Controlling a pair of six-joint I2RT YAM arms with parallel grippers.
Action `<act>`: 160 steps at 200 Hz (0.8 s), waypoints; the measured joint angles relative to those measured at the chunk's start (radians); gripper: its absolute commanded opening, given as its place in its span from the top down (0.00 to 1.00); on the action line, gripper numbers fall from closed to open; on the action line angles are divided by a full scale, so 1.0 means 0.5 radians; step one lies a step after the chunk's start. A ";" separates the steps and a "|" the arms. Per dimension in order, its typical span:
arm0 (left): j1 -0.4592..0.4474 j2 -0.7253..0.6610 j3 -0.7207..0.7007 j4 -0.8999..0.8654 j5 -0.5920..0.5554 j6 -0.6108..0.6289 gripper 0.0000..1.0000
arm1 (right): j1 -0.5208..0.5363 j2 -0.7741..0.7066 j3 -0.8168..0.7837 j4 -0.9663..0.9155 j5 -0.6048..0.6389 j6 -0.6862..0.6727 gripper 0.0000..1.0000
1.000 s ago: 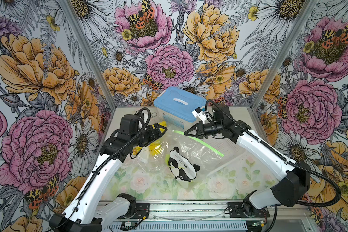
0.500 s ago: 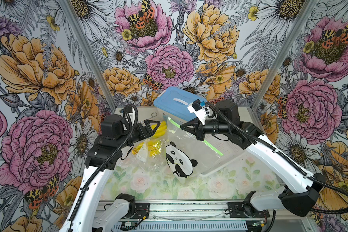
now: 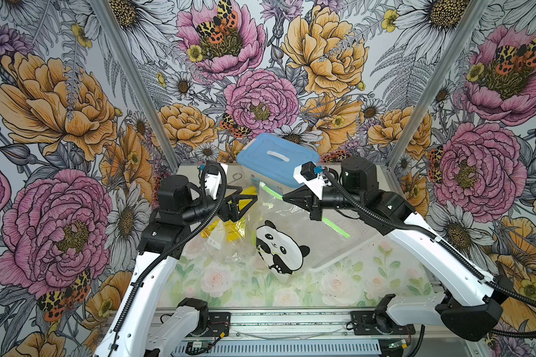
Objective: Open the zip-top bag and take out the banana
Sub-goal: Pick up the zipper food storage bag at the center of the board.
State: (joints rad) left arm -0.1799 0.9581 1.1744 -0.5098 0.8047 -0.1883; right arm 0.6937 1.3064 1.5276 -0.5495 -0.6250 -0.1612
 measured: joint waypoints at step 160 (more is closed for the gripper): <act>0.500 -0.649 0.038 0.309 -0.045 -0.045 0.05 | 0.276 0.346 0.515 0.018 -0.224 -0.514 1.00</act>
State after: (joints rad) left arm 0.0704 0.6334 1.1934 -0.3553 0.7822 -0.2108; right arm 0.8318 1.4792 1.7851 -0.5407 -0.7368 -0.4183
